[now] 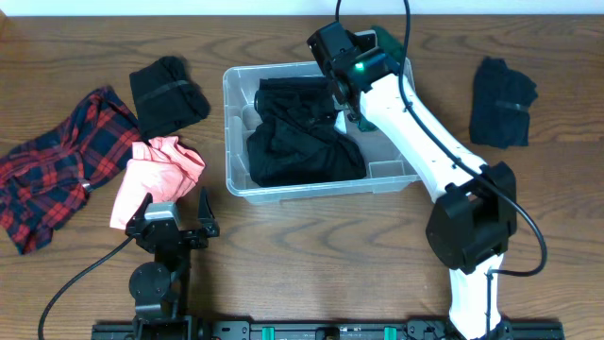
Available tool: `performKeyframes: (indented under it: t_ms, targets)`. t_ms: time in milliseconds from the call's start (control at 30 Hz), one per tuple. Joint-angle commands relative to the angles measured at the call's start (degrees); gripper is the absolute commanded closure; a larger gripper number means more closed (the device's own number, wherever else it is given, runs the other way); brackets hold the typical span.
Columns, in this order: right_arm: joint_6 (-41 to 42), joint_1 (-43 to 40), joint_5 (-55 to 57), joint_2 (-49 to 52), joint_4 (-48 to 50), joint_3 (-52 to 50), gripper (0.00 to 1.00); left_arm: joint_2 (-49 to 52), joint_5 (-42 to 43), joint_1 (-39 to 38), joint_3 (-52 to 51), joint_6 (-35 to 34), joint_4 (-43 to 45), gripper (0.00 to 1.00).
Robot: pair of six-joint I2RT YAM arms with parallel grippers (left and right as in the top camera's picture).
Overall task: Pack container
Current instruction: 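Lower the green clothes into the bin's right side and release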
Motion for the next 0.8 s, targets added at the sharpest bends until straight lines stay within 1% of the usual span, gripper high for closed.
performKeyframes:
  t_ms: [0,167,433,600,767]
  targets:
    - [2.97,-0.17,2.75,2.38,-0.09,0.39,0.99,-0.35,-0.50,-0.13,-0.90,0.37,-2.19,0.03]
    - [2.95,-0.04,-0.59,5.25,-0.04,0.39,0.99,-0.35,-0.52,-0.13,-0.90,0.37,-2.19,0.02]
    - [2.93,0.04,-4.52,5.75,0.59,0.39,0.99,-0.35,-0.52,-0.13,-0.90,0.37,-2.19,0.02]
    - [1.14,0.68,-4.87,5.75,1.84,0.44,0.99,-0.35,-0.50,-0.13,-0.90,0.39,-2.19,0.02]
    - [1.22,0.92,-4.83,5.75,1.05,0.44,0.99,-0.35,-0.50,-0.13,-0.90,0.37,-2.19,0.02]
